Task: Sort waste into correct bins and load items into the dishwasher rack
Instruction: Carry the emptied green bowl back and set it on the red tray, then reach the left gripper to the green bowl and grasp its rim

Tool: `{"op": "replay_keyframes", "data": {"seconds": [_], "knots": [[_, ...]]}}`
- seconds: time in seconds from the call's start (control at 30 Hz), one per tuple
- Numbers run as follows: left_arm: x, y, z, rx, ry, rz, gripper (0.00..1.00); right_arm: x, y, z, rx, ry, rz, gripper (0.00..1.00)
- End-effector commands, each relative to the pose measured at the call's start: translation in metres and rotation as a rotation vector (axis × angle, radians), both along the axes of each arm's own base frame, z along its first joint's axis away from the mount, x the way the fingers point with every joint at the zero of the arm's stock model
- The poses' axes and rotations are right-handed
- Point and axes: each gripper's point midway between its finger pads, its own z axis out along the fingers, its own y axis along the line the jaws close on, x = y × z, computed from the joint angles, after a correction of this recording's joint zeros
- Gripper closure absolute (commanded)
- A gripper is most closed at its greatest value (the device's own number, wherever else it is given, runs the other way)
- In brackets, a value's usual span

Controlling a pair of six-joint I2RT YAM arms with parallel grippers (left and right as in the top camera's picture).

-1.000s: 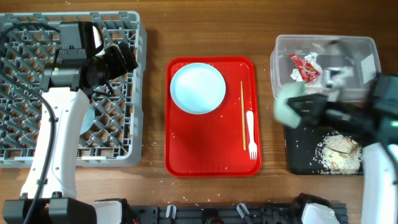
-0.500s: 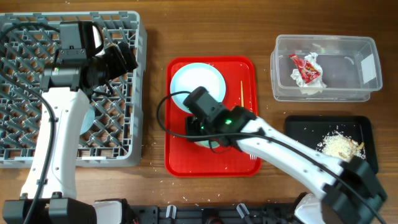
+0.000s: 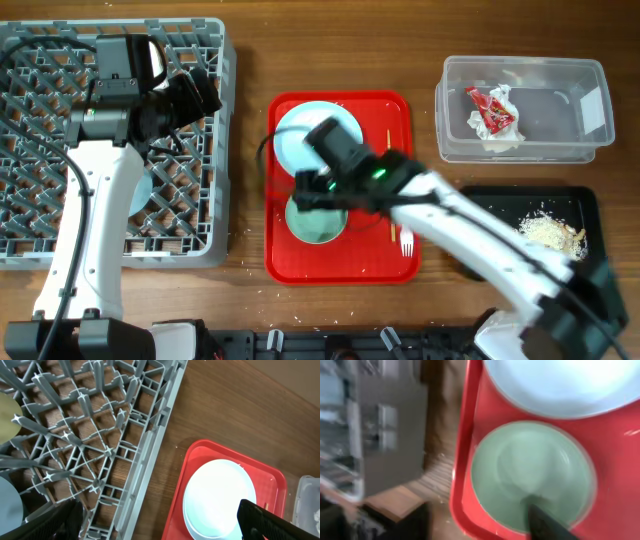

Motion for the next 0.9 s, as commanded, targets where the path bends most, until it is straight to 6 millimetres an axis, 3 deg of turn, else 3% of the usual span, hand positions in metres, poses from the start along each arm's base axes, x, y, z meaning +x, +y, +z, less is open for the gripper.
{"op": "replay_keyframes", "data": {"seconds": [0.0,0.03,0.13,0.23,0.3,0.53,0.6,0.67,0.73,0.87], "knots": [[0.001,-0.001,0.007,-0.011,-0.018,0.004,0.0,0.041,-0.058,0.097,0.07,-0.199,-0.118,0.13],[0.001,-0.001,0.007,-0.011,-0.018,0.005,0.0,0.052,-0.095,0.113,0.041,-0.24,-0.207,0.0],[0.001,-0.001,0.007,-0.011,-0.018,0.004,0.0,0.063,-0.188,0.132,-0.062,-0.305,-0.447,0.0],[0.001,-0.001,0.007,-0.011,-0.018,0.004,0.0,0.054,-0.276,0.136,-0.212,-0.315,-0.704,0.0],[0.001,-0.001,0.007,-0.011,-0.018,0.004,0.0,0.052,-0.302,0.135,-0.248,-0.306,-0.785,0.0],[0.001,-0.001,0.007,-0.014,-0.018,0.004,0.0,0.058,-0.309,0.124,-0.265,-0.27,-0.803,0.0],[-0.005,-0.029,0.01,-0.151,-0.005,-0.094,0.0,0.058,-0.309,0.124,-0.266,-0.269,-0.803,0.0],[-0.029,-0.083,0.023,-0.432,0.046,-0.283,0.0,0.058,-0.309,0.123,-0.267,-0.266,-0.803,0.0],[-0.047,-0.112,0.031,-0.555,0.095,-0.38,0.0,0.059,-0.309,0.123,-0.267,-0.267,-0.803,0.0],[-0.094,-0.183,0.021,-0.515,0.218,-0.582,0.0,0.059,-0.309,0.123,-0.266,-0.266,-0.802,0.0]]}}
